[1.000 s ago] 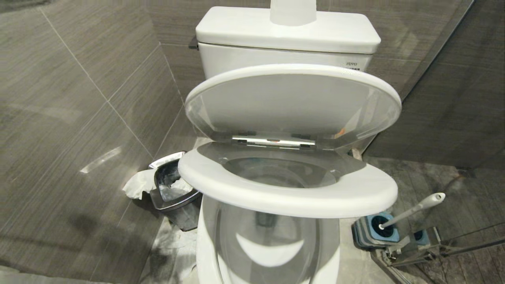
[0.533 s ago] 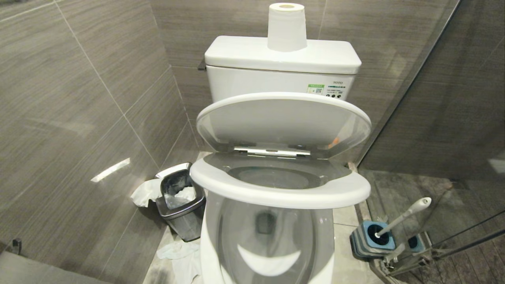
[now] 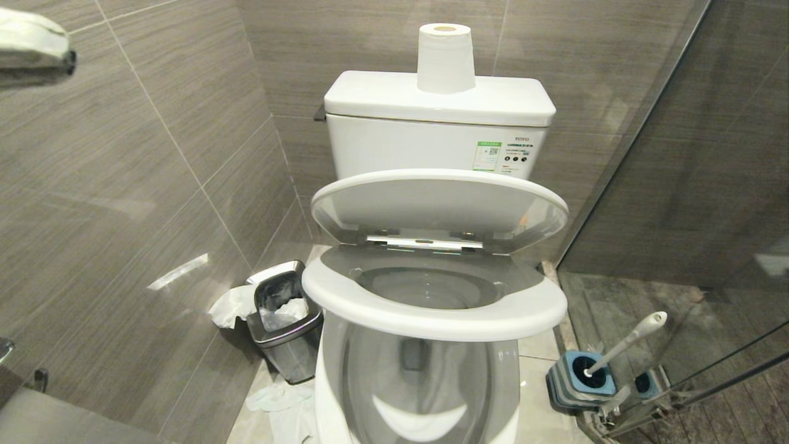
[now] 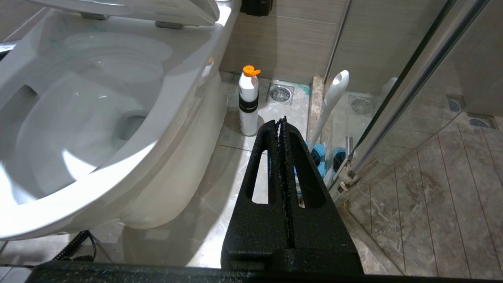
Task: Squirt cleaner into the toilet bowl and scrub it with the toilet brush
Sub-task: Close the toilet lid
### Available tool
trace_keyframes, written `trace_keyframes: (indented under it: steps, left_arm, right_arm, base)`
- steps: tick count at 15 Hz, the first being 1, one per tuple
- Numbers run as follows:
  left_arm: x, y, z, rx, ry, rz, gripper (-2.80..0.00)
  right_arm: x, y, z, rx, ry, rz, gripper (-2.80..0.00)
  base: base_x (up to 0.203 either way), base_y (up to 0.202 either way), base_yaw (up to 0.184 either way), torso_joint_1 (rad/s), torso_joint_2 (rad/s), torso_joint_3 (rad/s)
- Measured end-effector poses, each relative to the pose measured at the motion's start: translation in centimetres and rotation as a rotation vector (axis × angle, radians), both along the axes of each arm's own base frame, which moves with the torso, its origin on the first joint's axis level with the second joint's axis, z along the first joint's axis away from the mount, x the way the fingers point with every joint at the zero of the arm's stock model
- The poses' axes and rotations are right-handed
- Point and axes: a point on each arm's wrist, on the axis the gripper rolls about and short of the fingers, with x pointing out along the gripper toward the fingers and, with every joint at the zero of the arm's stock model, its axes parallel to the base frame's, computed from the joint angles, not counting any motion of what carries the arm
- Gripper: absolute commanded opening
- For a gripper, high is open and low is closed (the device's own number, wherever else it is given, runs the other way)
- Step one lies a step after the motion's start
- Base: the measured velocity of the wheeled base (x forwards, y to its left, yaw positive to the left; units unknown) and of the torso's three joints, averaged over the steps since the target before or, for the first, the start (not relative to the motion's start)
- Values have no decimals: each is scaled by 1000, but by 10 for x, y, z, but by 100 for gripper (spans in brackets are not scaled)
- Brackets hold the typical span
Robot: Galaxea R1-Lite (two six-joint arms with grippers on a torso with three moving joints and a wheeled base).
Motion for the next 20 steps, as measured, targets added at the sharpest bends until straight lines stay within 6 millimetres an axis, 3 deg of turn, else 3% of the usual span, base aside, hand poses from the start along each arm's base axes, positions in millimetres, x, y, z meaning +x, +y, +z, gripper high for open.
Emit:
trace_keyframes:
  steps: [3, 8, 10, 14, 20]
  left_arm:
    - [28, -17, -3, 187, -243, 128, -280]
    - [119, -70, -13, 276, -464, 359, -280]
    - [143, -93, -21, 283, -512, 416, -280]
    - [162, -117, -48, 371, -471, 426, -280]
    - [160, -119, -70, 515, -405, 298, -280]
  right_arm:
    - [0, 0, 0, 0, 0, 0, -280]
    - [0, 0, 0, -1, 0, 1, -280]
    - [0, 0, 0, -1, 0, 1, -280]
    - [0, 0, 0, 0, 0, 0, -280]
    - [0, 0, 0, 0, 0, 0, -280]
  base:
    - [0, 0, 0, 0, 0, 0]
    - [0, 0, 0, 0, 0, 0]
    - [0, 0, 0, 0, 0, 0]
    - [0, 0, 0, 0, 0, 0]
    - [0, 0, 0, 0, 0, 0]
